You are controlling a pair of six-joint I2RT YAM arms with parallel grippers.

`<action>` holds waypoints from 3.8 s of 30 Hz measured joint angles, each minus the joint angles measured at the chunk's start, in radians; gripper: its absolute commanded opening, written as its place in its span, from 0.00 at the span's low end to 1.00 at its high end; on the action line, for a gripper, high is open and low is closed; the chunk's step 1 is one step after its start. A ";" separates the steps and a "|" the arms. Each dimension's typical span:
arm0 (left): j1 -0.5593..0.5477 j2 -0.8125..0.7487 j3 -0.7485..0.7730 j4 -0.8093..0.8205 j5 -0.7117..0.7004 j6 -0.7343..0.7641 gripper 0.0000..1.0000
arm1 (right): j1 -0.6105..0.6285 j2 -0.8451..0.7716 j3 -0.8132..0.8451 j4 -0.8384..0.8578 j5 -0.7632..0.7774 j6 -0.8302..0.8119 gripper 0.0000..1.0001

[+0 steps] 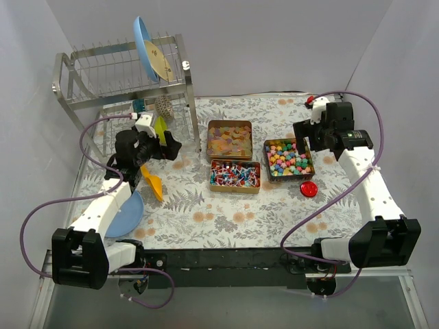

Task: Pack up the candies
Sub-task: Pick up the packing bottle from the center of the board, then place the packing bottle at the center of the board.

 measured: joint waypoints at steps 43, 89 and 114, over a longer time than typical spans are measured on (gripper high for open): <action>-0.272 0.427 0.555 -0.710 -0.043 0.545 0.32 | 0.033 0.050 -0.011 0.029 -0.429 -0.187 0.93; -0.949 0.219 0.629 -1.130 0.082 0.635 0.00 | 0.031 0.139 -0.002 0.110 -0.241 -0.232 0.91; -1.004 0.259 0.454 -0.877 -0.098 0.435 0.00 | 0.031 -0.014 -0.135 0.140 -0.268 -0.206 0.90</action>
